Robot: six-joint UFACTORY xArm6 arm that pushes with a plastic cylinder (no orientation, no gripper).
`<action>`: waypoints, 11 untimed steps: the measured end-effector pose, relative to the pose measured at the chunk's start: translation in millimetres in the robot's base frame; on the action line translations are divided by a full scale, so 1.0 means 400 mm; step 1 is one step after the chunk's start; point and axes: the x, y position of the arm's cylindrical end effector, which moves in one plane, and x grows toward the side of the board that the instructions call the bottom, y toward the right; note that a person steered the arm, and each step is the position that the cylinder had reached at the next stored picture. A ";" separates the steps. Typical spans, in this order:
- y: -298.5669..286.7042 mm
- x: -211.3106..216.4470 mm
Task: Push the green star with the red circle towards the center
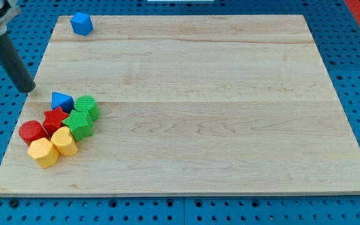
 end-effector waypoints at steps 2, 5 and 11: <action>-0.011 0.031; -0.020 0.235; 0.210 0.289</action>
